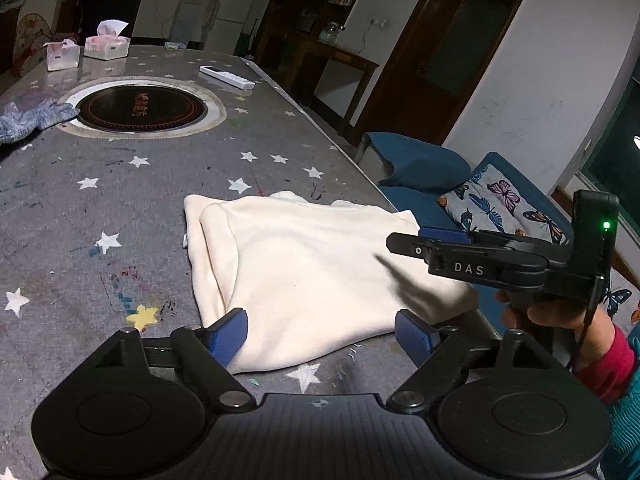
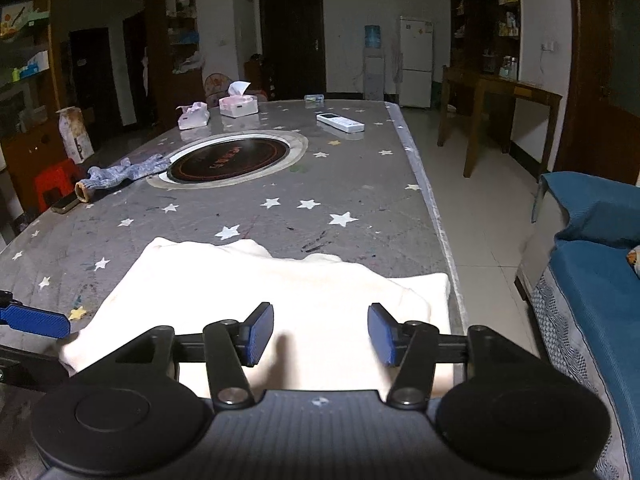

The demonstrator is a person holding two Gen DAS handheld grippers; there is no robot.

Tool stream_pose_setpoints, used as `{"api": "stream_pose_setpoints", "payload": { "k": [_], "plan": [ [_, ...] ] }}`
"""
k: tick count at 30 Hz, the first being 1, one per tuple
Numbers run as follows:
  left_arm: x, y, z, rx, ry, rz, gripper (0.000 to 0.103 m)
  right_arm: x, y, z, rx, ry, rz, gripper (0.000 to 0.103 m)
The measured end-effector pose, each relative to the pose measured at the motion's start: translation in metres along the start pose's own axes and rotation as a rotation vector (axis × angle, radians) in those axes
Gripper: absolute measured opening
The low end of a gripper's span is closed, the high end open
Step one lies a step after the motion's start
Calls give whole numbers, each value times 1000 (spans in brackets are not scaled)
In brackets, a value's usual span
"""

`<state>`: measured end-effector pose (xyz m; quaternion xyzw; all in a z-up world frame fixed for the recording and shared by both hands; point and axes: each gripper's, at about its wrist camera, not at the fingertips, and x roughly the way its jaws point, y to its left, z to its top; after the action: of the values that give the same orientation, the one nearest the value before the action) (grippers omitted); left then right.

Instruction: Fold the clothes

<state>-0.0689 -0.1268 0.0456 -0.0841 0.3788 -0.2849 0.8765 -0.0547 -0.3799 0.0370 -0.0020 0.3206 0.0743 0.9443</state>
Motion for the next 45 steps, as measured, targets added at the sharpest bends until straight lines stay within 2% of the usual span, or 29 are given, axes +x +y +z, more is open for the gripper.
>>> {"api": "stream_pose_setpoints", "payload": {
  "k": [11,17,19,28,45],
  "plan": [
    [-11,-13,-5,45,-29,45,92,-32,0,-17,53,-21,-26,63],
    [-14,-18,-9,76,-41,88,97,-48,4,-26,64,-26,-34,72],
    [-14,-18,-11,80,-40,100,98,-52,6,-28,68,-29,-37,78],
    [-20,-20,-20,87,-38,138,103,-67,15,-40,75,-24,-39,82],
    [-28,-30,-33,118,-45,213,103,-89,27,-53,47,-43,-52,94]
  ]
}}
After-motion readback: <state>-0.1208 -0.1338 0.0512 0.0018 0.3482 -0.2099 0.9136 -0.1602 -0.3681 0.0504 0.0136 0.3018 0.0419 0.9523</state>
